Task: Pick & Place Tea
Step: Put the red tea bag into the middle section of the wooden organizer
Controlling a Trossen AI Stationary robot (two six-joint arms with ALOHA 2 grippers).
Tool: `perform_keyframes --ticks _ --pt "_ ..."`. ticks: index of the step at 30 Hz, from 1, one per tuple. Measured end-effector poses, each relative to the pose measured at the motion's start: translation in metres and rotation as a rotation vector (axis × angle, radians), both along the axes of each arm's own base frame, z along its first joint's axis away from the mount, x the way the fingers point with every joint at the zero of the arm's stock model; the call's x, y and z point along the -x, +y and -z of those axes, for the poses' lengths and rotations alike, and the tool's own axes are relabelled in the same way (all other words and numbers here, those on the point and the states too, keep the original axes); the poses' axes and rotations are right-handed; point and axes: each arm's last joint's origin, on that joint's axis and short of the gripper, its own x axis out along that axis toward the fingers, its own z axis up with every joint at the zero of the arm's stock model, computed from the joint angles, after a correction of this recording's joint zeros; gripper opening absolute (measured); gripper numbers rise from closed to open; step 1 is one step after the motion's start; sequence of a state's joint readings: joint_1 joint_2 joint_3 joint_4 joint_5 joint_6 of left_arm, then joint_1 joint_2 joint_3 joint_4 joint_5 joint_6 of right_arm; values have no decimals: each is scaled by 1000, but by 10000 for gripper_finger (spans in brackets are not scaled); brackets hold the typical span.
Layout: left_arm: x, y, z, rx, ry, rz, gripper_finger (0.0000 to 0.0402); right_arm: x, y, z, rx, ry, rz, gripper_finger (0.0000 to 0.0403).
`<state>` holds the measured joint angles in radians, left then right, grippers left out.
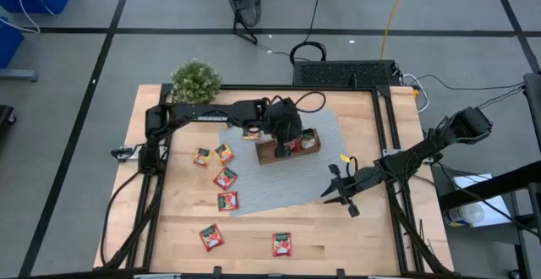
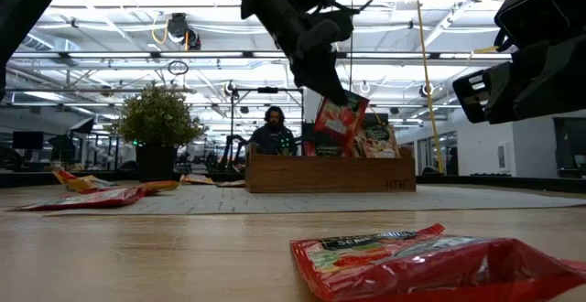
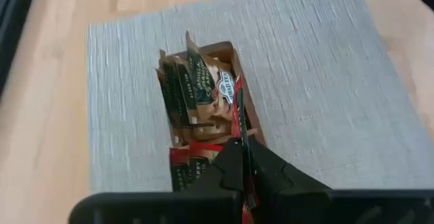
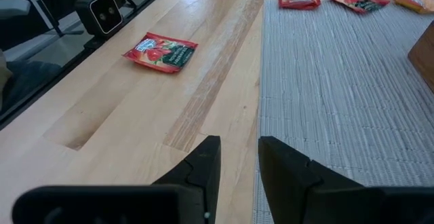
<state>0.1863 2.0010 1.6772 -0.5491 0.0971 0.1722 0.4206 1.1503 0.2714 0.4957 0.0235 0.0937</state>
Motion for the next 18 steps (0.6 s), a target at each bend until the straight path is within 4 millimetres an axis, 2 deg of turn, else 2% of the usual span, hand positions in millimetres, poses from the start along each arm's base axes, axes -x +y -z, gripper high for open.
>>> perform_keyframes --ticks 4,12,15,18 --pt "-2 -4 1 11 -21 -45 5 0 0 1 -12 15 7 91" --pt "-3 -14 17 5 -163 -58 3 1 0 2 -13 28 11 91" --pt "3 -17 33 13 -161 -67 2 1 0 1 -15 22 11 91" --pt "12 -19 39 20 -199 -85 2 1 0 1 -15 23 12 91"
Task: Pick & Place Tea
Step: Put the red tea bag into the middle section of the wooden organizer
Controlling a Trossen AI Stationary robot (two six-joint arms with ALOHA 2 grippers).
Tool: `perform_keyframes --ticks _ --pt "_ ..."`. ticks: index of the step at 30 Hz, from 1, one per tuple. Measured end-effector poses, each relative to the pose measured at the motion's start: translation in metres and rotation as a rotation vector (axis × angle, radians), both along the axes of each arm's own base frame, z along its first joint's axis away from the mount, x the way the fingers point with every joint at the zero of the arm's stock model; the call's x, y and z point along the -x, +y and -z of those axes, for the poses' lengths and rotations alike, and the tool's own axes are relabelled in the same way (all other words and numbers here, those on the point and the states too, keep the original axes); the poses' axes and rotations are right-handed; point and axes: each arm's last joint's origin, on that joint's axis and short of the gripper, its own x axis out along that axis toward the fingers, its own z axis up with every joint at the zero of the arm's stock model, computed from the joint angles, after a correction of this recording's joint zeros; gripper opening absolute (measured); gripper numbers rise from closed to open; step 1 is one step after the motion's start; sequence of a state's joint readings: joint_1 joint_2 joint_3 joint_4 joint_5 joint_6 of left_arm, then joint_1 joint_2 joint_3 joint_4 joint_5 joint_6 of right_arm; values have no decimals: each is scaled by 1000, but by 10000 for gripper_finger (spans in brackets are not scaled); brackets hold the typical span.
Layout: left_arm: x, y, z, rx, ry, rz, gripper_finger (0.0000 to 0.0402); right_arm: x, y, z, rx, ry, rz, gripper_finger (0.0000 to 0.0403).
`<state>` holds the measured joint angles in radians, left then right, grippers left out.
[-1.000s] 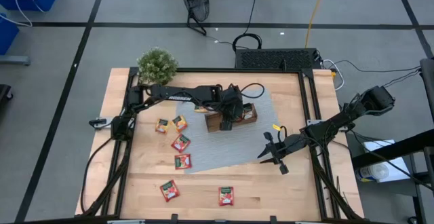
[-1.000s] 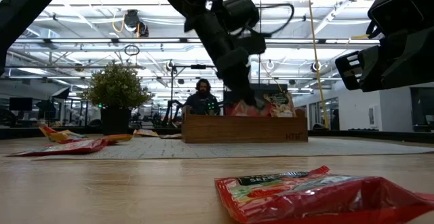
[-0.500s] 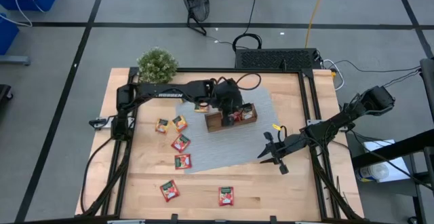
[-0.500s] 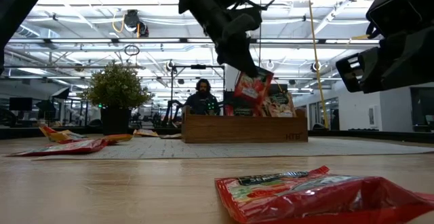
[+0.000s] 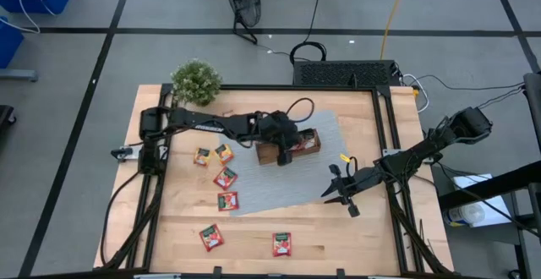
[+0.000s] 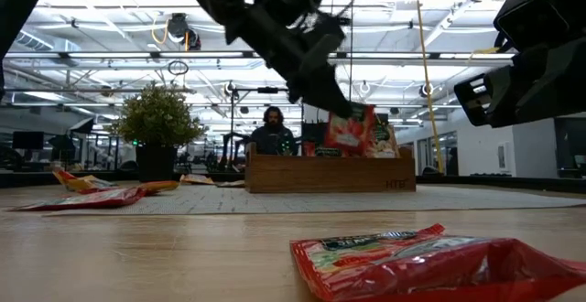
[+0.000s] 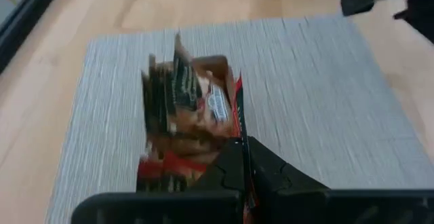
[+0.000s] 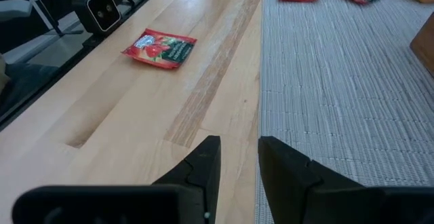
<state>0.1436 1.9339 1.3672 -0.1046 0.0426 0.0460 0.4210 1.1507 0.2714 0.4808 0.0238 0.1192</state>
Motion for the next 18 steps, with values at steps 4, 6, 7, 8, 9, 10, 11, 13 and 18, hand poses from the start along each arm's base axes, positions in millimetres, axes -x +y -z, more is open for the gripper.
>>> perform_keyframes --ticks 4,6,7,8,9,10,11,13,18 --pt "10 0 4 -5 -65 -41 1 0 0 0 0 0 1 91" --pt "12 1 7 -10 -109 -47 1 0 0 0 0 0 1 91" --pt "16 0 8 -11 -114 -52 1 0 0 0 -1 -2 0 91" --pt "21 -1 11 -12 -99 -61 1 0 0 -1 -3 -6 1 91" --pt "22 -1 12 -18 -117 -73 1 0 0 -1 -3 -8 1 91" --pt "22 -1 13 -19 -146 -81 1 0 0 -1 -3 -8 1 91" --pt "24 -1 18 -16 -145 -86 1 0 0 -1 -4 -9 0 91" --pt "29 -1 29 -3 -125 -99 1 -1 0 -2 -3 -16 1 91" --pt "35 -2 42 -4 -183 -106 1 -1 0 -2 0 -26 -3 91"
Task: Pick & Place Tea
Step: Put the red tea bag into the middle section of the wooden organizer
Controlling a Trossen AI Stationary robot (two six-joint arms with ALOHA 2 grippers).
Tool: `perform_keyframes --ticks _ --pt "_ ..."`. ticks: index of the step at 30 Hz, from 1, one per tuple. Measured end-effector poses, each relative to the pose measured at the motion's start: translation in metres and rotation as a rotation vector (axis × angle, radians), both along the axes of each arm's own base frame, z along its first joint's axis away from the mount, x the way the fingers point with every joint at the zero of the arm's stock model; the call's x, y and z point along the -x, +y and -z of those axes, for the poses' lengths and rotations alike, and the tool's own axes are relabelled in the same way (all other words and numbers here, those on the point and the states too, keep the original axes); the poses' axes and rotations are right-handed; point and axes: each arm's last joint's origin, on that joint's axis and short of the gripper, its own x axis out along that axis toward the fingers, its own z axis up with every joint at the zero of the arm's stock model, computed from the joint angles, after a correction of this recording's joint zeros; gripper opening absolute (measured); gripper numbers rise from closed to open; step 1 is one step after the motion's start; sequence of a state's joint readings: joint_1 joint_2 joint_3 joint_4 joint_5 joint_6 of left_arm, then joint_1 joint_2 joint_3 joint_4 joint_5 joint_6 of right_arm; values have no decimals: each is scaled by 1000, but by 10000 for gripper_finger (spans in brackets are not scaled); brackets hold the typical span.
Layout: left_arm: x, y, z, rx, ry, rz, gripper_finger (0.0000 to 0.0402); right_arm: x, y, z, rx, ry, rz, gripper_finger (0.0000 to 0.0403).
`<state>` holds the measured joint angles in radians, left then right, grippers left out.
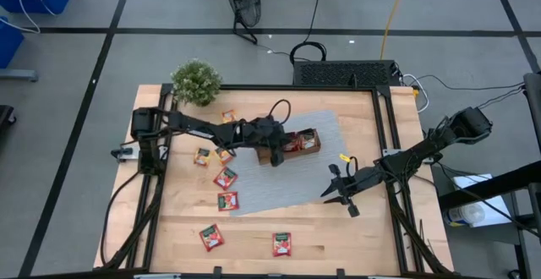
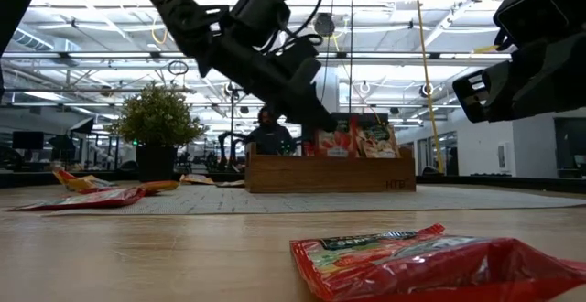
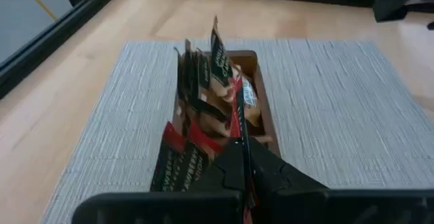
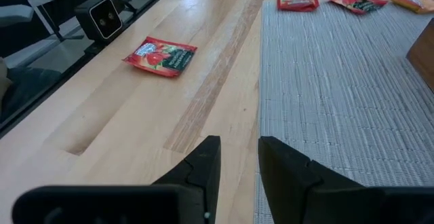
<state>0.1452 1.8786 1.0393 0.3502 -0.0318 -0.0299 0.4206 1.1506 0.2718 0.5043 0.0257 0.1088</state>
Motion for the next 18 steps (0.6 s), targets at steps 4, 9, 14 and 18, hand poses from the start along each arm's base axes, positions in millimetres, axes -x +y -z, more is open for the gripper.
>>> perform_keyframes --ticks 4,9,14,18 --pt "6 1 8 -11 16 -29 1 0 0 0 6 -3 -3 91" --pt "10 2 13 -21 40 -46 1 0 0 0 13 -6 -7 91" --pt "11 2 16 -35 51 -69 12 0 0 0 14 -4 -7 91" --pt "11 3 15 -36 47 -71 32 0 0 0 13 -4 -7 91"
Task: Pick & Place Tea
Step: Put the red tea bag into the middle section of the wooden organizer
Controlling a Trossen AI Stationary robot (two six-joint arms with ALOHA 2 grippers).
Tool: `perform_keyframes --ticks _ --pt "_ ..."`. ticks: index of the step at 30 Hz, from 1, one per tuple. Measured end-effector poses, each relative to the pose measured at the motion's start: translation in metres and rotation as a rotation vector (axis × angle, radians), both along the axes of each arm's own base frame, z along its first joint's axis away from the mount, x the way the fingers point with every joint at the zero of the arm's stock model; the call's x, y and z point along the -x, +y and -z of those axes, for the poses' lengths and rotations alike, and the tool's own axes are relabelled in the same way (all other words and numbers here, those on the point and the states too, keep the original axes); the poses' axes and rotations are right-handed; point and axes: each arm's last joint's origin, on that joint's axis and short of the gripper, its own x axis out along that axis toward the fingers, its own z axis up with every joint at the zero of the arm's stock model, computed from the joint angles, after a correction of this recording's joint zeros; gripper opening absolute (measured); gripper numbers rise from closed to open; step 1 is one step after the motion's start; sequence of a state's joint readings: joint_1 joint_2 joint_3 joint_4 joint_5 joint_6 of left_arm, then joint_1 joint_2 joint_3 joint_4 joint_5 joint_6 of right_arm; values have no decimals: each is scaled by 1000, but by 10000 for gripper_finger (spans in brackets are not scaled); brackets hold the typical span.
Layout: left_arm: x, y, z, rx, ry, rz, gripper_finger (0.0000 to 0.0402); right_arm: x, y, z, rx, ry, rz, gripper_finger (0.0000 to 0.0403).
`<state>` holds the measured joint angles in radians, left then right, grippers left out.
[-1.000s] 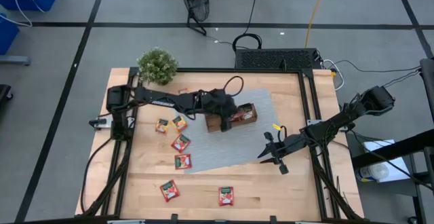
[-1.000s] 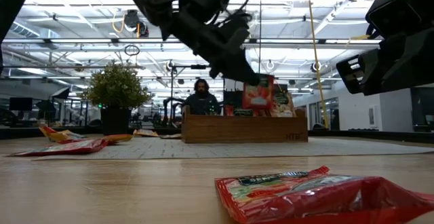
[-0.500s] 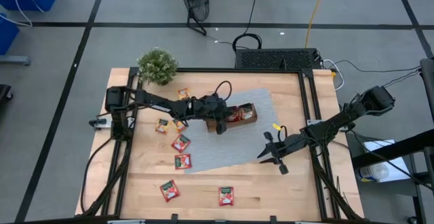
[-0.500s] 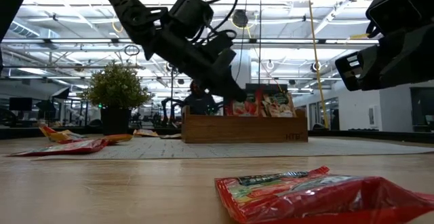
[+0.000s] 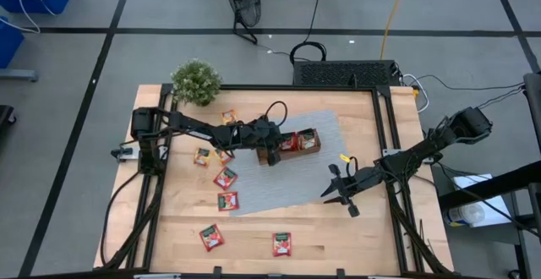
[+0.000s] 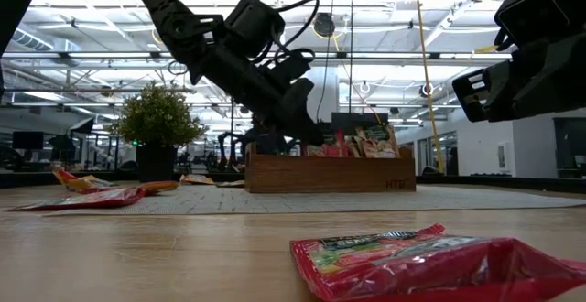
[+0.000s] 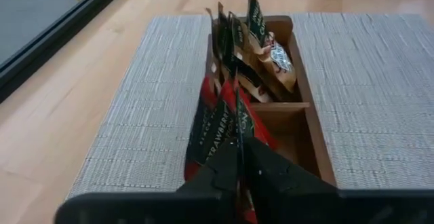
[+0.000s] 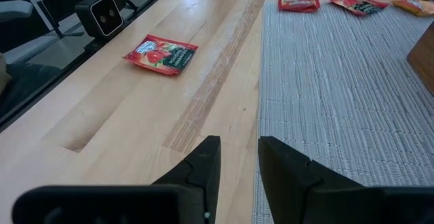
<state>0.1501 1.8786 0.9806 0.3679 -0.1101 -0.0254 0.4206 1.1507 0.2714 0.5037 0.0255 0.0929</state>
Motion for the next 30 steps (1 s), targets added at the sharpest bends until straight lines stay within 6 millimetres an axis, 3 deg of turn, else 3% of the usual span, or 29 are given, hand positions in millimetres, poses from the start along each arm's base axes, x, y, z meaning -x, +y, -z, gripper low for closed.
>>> perform_keyframes --ticks 10,15,23,30 --pt "0 0 -3 5 -12 -46 125 0 0 0 -2 1 1 91" --pt "3 -15 -31 11 -74 56 179 0 0 0 -3 1 1 91" --pt "27 -84 -79 35 -81 308 209 0 0 0 -3 2 1 91" --pt "38 -167 -72 119 -74 555 209 0 0 0 -4 1 1 91"
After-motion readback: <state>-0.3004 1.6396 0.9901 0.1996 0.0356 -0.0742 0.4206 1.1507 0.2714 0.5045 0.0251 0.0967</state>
